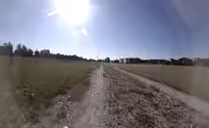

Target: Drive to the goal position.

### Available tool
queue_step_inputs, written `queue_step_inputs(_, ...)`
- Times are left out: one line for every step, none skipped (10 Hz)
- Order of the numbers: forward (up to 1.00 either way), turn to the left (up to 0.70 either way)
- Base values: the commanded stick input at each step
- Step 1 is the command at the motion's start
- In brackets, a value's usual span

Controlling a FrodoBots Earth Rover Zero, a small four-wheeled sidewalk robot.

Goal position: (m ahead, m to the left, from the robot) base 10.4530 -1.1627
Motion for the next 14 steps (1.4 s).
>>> queue_step_inputs(0.50,0.00)
queue_step_inputs(0.50,0.00)
queue_step_inputs(0.50,0.00)
queue_step_inputs(0.50,0.00)
queue_step_inputs(0.50,0.00)
queue_step_inputs(0.50,0.00)
queue_step_inputs(0.50,0.00)
queue_step_inputs(0.50,0.00)
queue_step_inputs(0.50,0.00)
queue_step_inputs(0.50,0.00)
queue_step_inputs(0.50,0.00)
queue_step_inputs(0.50,0.00)
queue_step_inputs(0.50,0.00)
queue_step_inputs(0.50,0.00)
